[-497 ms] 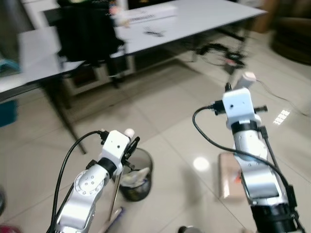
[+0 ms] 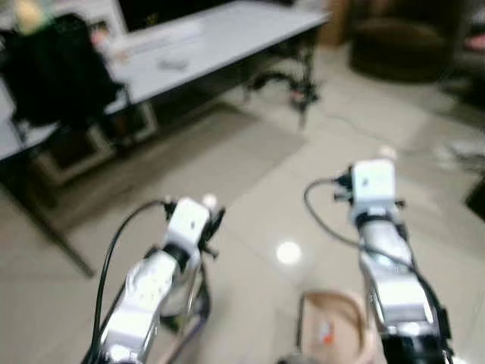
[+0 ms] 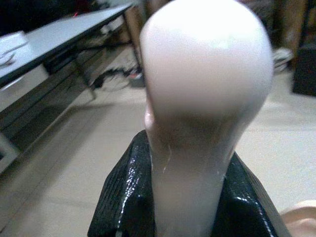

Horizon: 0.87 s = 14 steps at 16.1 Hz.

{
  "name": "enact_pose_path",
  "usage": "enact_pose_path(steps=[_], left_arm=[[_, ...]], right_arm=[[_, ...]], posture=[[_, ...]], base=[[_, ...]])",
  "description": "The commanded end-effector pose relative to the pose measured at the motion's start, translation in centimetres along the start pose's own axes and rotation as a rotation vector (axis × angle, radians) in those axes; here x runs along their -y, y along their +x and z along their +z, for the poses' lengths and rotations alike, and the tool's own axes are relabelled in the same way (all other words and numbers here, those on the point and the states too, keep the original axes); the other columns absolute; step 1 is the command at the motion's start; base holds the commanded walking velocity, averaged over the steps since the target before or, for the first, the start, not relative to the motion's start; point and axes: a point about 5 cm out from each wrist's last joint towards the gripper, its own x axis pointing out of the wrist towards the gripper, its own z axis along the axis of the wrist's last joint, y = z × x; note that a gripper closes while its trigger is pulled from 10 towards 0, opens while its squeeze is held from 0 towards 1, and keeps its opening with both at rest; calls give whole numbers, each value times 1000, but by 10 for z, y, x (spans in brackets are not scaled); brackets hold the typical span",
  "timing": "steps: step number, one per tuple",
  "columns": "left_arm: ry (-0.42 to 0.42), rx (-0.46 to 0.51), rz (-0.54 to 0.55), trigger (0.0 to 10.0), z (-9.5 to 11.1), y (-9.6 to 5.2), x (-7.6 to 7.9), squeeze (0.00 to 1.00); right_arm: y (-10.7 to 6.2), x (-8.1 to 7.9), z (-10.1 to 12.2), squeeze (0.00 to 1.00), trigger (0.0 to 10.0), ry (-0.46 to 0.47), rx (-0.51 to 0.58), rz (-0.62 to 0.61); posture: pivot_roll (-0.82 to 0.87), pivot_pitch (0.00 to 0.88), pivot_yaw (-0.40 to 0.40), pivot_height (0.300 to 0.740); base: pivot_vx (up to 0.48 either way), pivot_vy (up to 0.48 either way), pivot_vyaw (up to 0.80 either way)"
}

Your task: Sweep floor

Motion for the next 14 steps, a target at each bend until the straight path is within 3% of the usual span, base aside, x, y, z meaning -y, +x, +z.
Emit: enact_pose_path(steps=[1,9,14], left_arm=[[30,28,15,10000,5,1,-5,0],[19,78,85,10000,14,4,-8,0],[54,123,183,10000,26,8,-19,0]], right_arm=[[1,0,15,0,10000,-6,50,0],[4,15,27,0,10000,7,65,-69],[3,16,27,0,10000,62,40,-91]], posture=[[-96,0,78,740],[-106,0,80,740],[-106,0,82,740]], base=[[0,0,-800],[0,0,-800],[0,0,-800]])
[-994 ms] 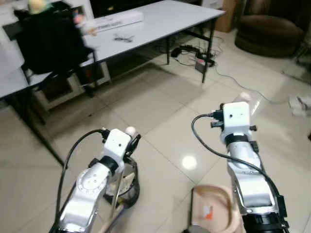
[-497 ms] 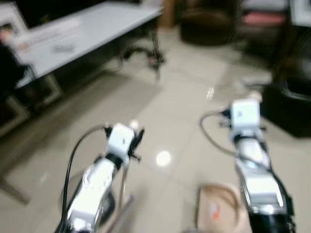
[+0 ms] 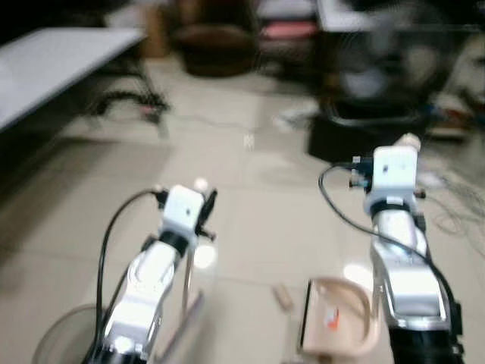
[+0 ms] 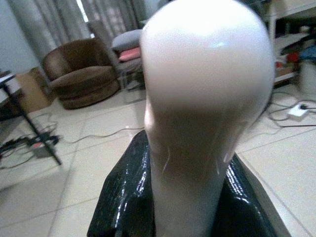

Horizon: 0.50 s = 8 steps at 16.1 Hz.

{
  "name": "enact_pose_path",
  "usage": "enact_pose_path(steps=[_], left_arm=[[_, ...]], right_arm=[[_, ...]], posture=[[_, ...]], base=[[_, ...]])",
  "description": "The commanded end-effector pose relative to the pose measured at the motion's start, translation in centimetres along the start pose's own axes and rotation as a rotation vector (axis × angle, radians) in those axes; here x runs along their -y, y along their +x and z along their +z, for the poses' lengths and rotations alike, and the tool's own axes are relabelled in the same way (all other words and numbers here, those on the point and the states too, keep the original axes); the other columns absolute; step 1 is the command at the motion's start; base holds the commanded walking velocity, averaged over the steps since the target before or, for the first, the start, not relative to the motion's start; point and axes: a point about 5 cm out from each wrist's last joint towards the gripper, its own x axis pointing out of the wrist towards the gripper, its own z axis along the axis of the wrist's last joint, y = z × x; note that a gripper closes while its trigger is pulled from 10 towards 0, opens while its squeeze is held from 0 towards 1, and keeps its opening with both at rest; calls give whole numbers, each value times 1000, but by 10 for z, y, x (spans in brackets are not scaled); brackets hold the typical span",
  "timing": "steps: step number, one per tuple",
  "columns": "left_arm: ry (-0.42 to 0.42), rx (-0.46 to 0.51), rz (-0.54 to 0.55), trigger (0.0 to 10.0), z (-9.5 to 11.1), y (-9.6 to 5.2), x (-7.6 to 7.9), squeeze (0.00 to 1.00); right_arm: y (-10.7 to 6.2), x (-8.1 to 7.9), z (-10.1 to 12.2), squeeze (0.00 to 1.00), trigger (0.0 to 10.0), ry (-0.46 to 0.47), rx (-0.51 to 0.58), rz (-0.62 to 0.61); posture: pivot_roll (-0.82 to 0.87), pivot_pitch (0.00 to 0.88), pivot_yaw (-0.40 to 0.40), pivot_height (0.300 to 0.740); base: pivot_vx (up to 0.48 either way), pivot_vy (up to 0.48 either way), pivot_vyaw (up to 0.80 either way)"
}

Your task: Sweep floor

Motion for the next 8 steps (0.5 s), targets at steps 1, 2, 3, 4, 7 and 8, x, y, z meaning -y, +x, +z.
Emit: enact_pose_path(steps=[1,2,3,4,7,8], left_arm=[[33,52,29,10000,12,3,-7,0],[33,60,42,10000,13,4,-9,0],[39,63,57,10000,14,4,-10,0],[52,63,82,10000,15,5,-13,0],[57,59,107,10000,15,6,-16,0],[57,59,108,10000,15,6,-17,0]], right_arm=[[0,-1,10,0,10000,31,30,-4],[0,-1,10,0,10000,43,23,-5],[0,-2,9,0,10000,75,18,3],[0,-5,8,0,10000,116,11,24],[2,-6,7,0,10000,144,9,25],[3,-7,7,0,10000,141,15,27]], posture=[[-106,0,82,740],[-107,0,82,740],[-107,0,82,740],[-107,0,83,740],[-102,0,81,740],[-102,0,82,740]], base=[[0,0,-800],[296,0,-800],[345,0,-800],[390,0,-544],[418,0,0],[424,0,0]])
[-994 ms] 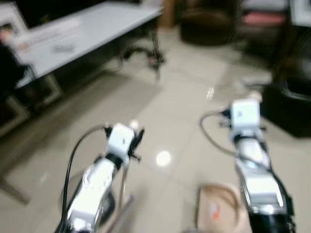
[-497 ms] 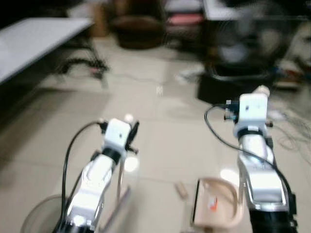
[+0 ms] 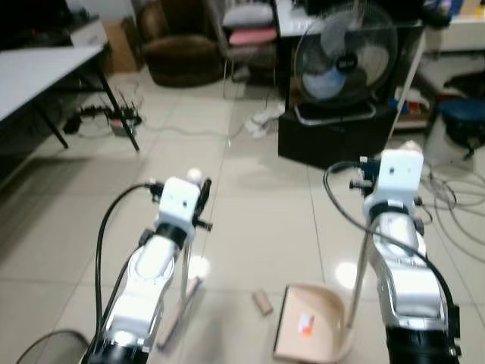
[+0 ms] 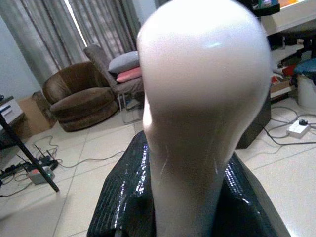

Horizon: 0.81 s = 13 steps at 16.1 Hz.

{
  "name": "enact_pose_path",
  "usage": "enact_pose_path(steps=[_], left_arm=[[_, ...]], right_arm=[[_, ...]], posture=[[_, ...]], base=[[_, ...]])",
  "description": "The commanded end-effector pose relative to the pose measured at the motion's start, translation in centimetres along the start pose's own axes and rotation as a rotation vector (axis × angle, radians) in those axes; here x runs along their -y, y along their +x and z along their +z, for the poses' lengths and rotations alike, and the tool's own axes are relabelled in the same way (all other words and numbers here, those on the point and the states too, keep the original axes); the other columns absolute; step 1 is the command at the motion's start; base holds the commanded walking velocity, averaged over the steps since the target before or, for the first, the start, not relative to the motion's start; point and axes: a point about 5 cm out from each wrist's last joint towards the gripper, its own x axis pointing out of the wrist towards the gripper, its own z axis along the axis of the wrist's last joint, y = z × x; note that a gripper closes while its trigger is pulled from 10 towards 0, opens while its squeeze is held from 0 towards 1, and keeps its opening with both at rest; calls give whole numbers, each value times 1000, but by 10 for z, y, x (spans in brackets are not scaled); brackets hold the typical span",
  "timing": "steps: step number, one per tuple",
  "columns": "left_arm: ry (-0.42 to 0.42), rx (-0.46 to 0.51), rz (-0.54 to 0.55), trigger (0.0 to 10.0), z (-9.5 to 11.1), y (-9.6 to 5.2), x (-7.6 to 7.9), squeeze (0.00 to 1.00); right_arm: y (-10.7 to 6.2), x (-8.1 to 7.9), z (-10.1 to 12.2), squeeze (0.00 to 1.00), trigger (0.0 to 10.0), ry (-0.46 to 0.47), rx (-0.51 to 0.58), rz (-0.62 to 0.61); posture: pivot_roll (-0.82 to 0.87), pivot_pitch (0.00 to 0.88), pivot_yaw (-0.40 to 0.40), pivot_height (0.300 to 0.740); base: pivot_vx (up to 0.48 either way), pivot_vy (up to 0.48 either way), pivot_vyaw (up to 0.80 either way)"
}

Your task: Sweep floor

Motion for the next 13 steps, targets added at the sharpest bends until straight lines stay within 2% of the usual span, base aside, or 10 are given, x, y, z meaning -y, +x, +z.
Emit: enact_pose_path(steps=[1,5,7,8,10,13], left_arm=[[39,24,39,10000,7,2,-12,0],[54,23,54,10000,6,2,-14,0],[59,22,75,10000,6,1,-18,0],[58,24,77,10000,6,1,-19,0],[45,30,86,10000,6,-1,-20,0],[53,23,74,10000,4,0,-17,0]], right_arm=[[2,-9,12,0,10000,19,56,29],[1,-16,12,0,10000,24,62,77],[0,-23,8,0,10000,-28,56,134],[0,-23,8,0,10000,-24,55,137],[-1,-23,6,0,10000,23,46,128],[-1,-21,3,0,10000,11,53,128]], posture=[[-102,0,82,740],[-100,0,83,740],[-96,0,78,740],[-95,0,78,740],[-95,0,78,740],[-96,0,77,740]], base=[[424,0,0],[422,0,0],[412,0,0],[368,0,0],[0,0,0],[0,0,0]])
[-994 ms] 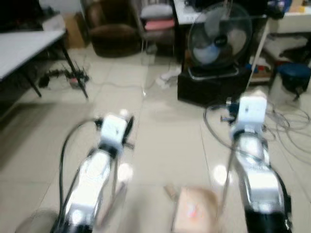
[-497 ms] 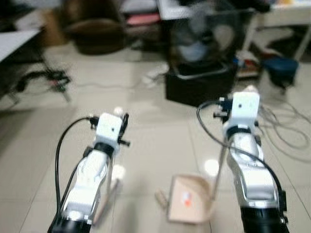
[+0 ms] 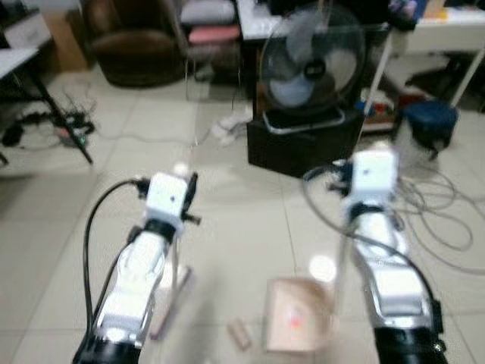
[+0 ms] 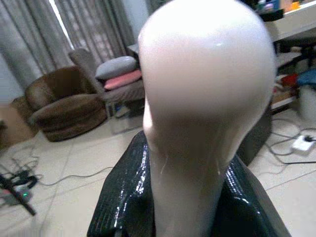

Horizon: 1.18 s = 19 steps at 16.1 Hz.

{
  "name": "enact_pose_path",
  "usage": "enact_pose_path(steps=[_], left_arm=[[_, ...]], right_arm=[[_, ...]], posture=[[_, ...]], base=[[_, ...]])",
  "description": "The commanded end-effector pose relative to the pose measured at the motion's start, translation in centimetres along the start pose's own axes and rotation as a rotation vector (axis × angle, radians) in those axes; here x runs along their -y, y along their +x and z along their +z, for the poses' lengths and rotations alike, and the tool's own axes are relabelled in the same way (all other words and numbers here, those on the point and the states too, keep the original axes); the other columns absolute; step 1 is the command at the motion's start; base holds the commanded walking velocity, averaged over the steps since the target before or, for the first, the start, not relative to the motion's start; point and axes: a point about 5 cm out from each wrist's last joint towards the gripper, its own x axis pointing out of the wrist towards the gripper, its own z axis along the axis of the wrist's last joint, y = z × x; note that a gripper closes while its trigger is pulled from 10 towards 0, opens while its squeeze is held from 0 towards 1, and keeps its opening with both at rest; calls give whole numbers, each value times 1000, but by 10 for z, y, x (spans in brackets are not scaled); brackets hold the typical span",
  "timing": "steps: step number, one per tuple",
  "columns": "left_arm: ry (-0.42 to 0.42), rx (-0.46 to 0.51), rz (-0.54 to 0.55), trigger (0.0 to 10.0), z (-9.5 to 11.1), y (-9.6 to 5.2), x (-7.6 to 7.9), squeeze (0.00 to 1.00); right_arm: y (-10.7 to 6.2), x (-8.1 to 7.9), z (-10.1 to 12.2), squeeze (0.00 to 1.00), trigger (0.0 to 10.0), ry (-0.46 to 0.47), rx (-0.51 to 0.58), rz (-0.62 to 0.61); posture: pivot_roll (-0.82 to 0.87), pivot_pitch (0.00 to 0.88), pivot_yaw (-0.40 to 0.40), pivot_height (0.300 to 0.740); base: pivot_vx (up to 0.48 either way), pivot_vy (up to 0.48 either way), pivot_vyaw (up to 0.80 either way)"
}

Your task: Sweep floor

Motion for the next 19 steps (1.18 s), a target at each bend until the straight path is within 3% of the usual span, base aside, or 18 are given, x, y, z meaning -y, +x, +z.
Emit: enact_pose_path(steps=[1,6,9,10,13,16,19], left_arm=[[26,9,-1,10000,2,1,0,0],[68,-29,-16,10000,-5,13,7,0],[116,-4,-27,10000,-6,25,10,0],[108,3,2,10000,-6,36,11,0],[67,41,49,10000,-5,40,10,0],[34,70,62,10000,-2,46,10,0],[-28,119,182,10000,-2,47,3,0]], right_arm=[[2,6,3,0,10000,-18,28,-16],[12,10,-6,0,10000,-87,63,34],[15,8,-5,0,10000,-105,94,49],[19,7,-7,0,10000,-119,116,48],[21,5,-10,0,10000,-159,130,61],[28,5,-7,0,10000,-197,154,69],[34,6,-3,0,10000,-242,221,72]], posture=[[-96,0,77,740],[-71,18,89,740],[-67,93,109,740],[-59,155,126,740],[-62,253,161,740],[-50,314,165,740],[-18,371,172,740]], base=[[0,0,0],[0,0,0],[0,0,0],[0,0,0],[0,0,0],[0,0,0],[0,0,0]])
